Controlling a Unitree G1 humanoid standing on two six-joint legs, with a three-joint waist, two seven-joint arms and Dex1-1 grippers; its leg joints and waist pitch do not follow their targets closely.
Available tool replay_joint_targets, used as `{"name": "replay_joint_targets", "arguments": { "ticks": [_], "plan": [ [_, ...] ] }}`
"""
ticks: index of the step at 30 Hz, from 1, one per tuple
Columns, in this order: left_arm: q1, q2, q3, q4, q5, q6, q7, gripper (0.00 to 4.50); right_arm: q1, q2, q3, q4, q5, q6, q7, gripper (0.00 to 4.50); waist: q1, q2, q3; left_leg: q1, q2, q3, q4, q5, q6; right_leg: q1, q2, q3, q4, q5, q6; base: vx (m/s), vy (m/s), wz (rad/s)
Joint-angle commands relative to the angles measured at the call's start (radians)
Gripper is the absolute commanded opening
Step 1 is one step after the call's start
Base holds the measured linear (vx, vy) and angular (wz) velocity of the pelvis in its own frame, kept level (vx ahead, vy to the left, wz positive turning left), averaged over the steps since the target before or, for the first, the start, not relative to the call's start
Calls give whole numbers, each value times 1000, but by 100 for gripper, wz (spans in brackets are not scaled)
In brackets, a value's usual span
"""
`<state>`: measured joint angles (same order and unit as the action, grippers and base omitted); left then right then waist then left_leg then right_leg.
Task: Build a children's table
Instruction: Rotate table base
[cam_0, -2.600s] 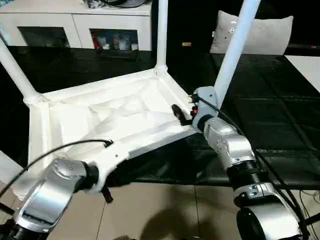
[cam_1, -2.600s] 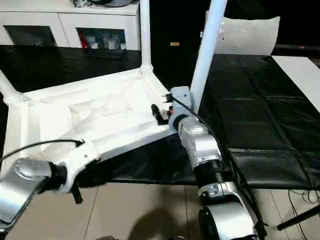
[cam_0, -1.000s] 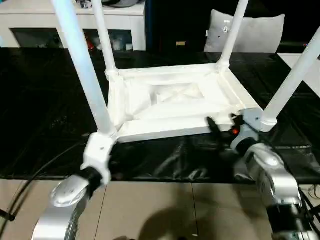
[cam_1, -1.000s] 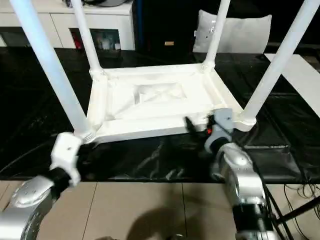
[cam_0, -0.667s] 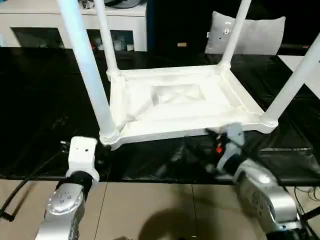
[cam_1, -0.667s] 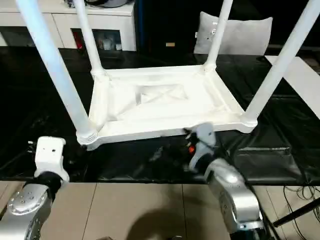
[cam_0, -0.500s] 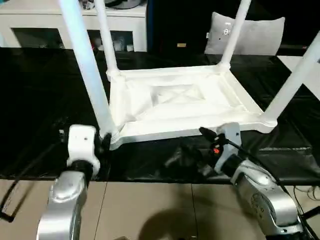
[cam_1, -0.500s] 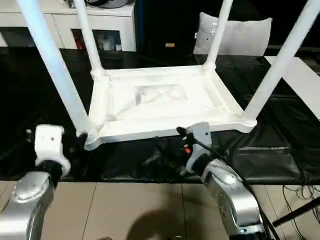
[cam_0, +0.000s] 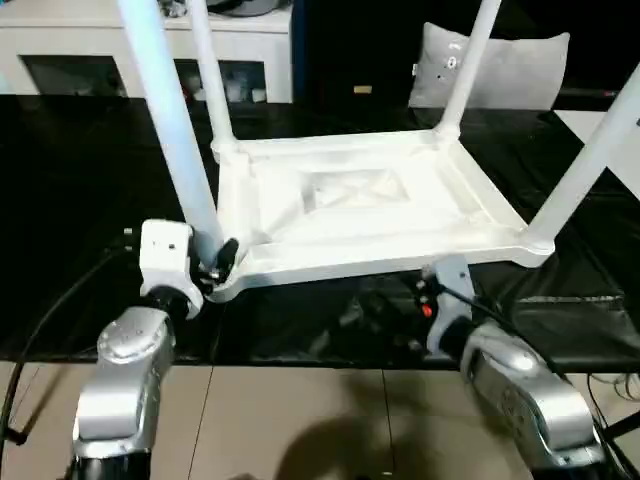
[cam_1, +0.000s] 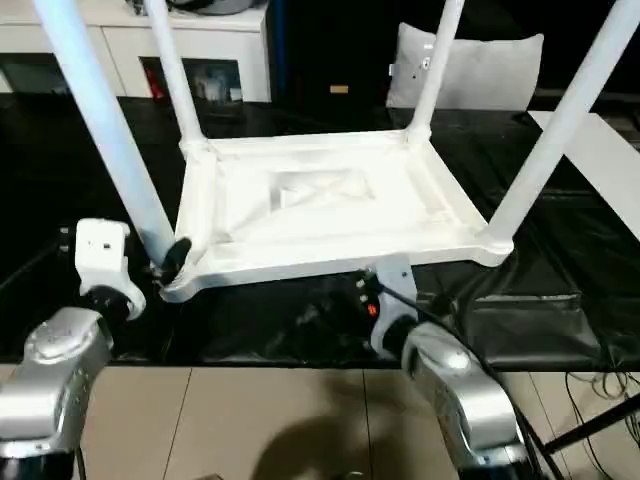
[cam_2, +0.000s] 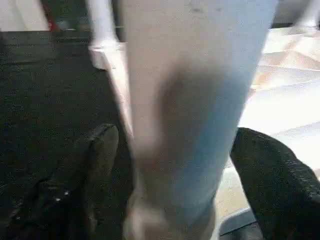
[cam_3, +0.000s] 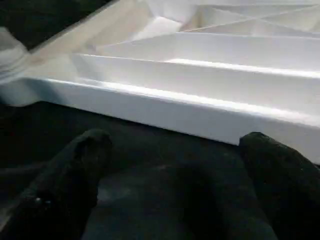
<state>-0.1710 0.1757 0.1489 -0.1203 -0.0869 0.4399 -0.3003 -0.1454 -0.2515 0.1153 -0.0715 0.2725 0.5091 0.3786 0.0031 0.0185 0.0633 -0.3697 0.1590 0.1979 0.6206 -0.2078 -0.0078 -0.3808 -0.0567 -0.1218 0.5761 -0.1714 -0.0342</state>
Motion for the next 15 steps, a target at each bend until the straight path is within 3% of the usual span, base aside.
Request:
{"name": "replay_joint_targets", "arguments": {
  "ticks": [1, 4, 8, 9, 10, 15],
  "plan": [
    [-44, 30, 2, 59, -39, -12, -75, 438, -42, 7, -28, 79, -39, -1, -60, 450, -1, -2, -61, 16, 79, -55, -82, -255, 14, 25, -109, 74, -91, -403, -87, 0, 0, 0],
    [-102, 78, -25, 146, -79, -38, -200, 446, -112, 6, -46, 196, -76, -10, -120, 450, 2, -2, -62, 22, 77, -55, -81, -252, 4, 24, -112, 74, -92, -418, -93, 0, 0, 0],
    [-156, 105, -37, 220, -141, -34, -337, 446, -178, 0, -43, 312, -106, -20, -132, 450, 2, 2, -66, 20, 83, -52, -82, -215, -5, 31, -113, 80, -75, -313, -130, 0, 0, 0],
    [-171, 115, -43, 239, -161, -27, -387, 446, -200, 1, -43, 350, -112, -29, -133, 450, 6, 3, -69, 21, 82, -48, -80, -188, 0, 32, -115, 82, -70, -272, -154, 0, 0, 0],
    [-185, 126, -51, 251, -176, -16, -432, 446, -222, 4, -43, 389, -115, -41, -132, 450, 6, 7, -69, 20, 82, -48, -80, -183, -1, 33, -114, 82, -66, -263, -160, 0, 0, 0],
    [-218, 160, -96, 248, -247, 25, -584, 446, -311, 29, -58, 536, -124, -109, -144, 450, 6, 6, -69, 23, 87, -46, -81, -196, -16, 36, -118, 84, -61, -255, -188, 0, 0, 0]
  ]
}}
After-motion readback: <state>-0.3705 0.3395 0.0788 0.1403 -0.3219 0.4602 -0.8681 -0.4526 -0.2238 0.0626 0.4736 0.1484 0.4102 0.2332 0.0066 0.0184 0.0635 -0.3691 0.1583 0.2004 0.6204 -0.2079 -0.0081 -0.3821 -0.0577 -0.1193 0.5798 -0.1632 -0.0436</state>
